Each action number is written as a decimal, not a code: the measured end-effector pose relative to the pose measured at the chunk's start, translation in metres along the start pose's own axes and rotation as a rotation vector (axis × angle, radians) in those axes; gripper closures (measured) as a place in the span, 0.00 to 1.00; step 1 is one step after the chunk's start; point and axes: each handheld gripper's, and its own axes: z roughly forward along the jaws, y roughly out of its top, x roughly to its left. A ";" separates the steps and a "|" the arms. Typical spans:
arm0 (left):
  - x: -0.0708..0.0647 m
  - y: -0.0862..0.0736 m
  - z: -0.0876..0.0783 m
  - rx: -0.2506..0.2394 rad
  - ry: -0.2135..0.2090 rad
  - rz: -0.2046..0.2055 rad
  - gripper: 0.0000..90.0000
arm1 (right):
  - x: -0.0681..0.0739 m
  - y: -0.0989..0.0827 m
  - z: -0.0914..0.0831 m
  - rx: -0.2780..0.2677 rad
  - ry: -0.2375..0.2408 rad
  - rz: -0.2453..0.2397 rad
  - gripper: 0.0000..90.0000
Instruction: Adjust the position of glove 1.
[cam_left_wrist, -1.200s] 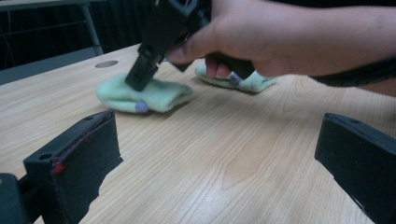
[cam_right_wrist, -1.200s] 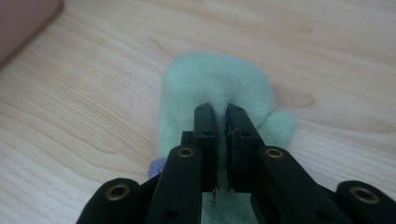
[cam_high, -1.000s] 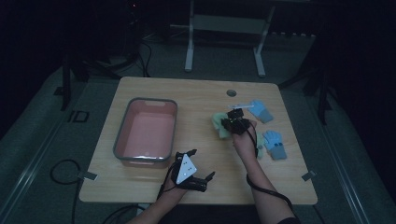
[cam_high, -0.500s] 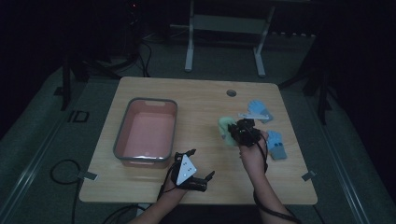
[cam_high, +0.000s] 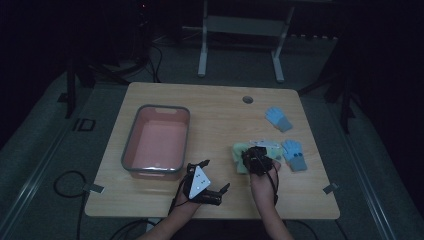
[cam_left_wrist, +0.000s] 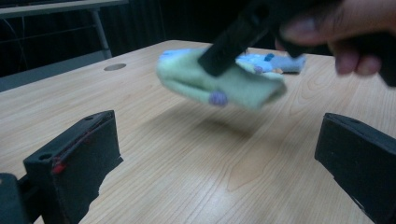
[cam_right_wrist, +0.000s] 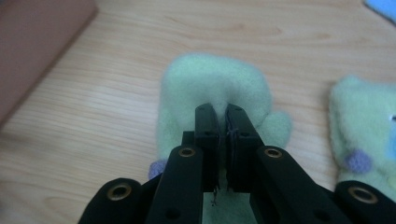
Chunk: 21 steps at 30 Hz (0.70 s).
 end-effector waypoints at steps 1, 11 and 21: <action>0.000 0.000 0.000 0.000 0.001 0.000 0.00 | 0.000 -0.002 0.003 0.008 -0.009 0.003 0.95; 0.000 0.000 0.000 -0.003 0.001 -0.001 0.00 | 0.004 -0.013 0.035 0.045 -0.010 0.052 0.91; 0.000 0.000 0.001 0.002 -0.010 0.002 0.00 | 0.001 -0.007 0.038 0.086 0.004 0.018 0.65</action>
